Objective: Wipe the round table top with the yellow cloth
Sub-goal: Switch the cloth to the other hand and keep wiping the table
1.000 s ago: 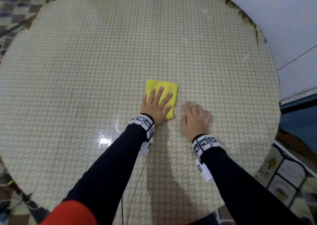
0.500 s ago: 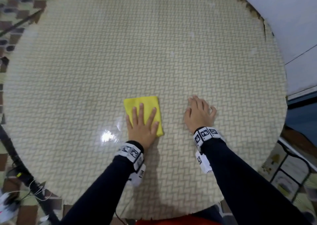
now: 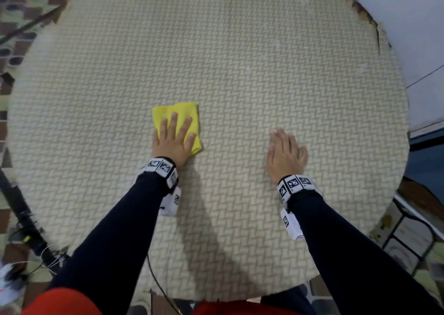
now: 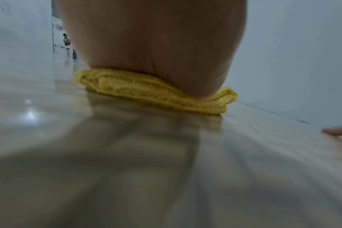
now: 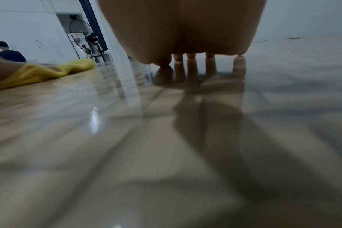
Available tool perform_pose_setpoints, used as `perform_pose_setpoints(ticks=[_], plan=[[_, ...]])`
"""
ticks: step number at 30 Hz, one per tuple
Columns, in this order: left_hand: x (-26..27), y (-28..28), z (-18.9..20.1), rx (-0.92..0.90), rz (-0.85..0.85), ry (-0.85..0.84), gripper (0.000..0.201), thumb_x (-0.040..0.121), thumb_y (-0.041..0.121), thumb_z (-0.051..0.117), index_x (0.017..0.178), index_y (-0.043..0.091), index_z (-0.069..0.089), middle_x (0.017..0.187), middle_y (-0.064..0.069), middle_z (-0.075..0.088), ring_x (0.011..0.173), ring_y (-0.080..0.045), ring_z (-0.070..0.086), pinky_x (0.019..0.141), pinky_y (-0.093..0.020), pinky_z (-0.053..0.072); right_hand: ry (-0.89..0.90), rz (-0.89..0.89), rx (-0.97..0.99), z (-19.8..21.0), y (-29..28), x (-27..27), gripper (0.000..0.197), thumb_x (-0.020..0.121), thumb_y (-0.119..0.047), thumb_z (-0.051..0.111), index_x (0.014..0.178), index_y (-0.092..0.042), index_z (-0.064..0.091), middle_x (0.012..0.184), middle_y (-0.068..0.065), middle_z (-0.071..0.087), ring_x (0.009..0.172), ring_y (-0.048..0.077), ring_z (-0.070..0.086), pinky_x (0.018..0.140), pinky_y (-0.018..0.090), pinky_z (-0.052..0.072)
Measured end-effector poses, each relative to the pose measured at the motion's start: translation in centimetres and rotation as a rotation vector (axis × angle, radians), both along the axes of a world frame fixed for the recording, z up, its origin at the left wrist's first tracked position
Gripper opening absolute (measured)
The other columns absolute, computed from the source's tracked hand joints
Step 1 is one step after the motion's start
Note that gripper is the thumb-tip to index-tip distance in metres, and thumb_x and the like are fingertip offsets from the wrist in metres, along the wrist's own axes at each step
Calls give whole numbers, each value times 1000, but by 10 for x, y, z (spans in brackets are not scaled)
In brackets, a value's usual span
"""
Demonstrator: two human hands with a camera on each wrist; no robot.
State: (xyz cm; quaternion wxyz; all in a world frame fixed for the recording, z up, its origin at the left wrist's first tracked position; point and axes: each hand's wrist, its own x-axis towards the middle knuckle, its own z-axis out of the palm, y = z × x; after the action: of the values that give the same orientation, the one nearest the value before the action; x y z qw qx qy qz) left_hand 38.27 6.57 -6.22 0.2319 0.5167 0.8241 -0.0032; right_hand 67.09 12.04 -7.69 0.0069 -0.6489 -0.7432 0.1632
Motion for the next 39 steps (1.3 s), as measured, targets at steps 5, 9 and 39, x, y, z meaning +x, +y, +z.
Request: perform_pose_setpoints(ticks=[5, 9, 39], plan=[[25, -72, 0, 0, 65, 6, 56, 98, 60, 8, 149, 46, -7, 159, 5, -22, 147, -22, -21, 117, -47, -13, 53, -11, -17, -1, 2, 1, 49, 102, -32, 22, 151, -30, 19, 159, -16, 11, 147, 14, 4, 116, 52, 2], [91, -88, -7, 34, -90, -1, 66, 88, 63, -11, 150, 41, -7, 158, 2, -20, 147, -25, -17, 113, -45, -20, 47, -14, -29, -2, 2, 1, 49, 102, -33, 21, 151, -31, 17, 159, -17, 8, 147, 14, 2, 117, 52, 1], [164, -96, -17, 126, -179, 33, 55, 97, 55, 14, 151, 44, 12, 162, 2, 10, 147, -30, 14, 113, -58, 15, -45, 200, -51, 3, -18, 29, 51, 102, -37, 20, 152, -31, 14, 162, -4, -2, 148, 17, -6, 118, 49, -2]])
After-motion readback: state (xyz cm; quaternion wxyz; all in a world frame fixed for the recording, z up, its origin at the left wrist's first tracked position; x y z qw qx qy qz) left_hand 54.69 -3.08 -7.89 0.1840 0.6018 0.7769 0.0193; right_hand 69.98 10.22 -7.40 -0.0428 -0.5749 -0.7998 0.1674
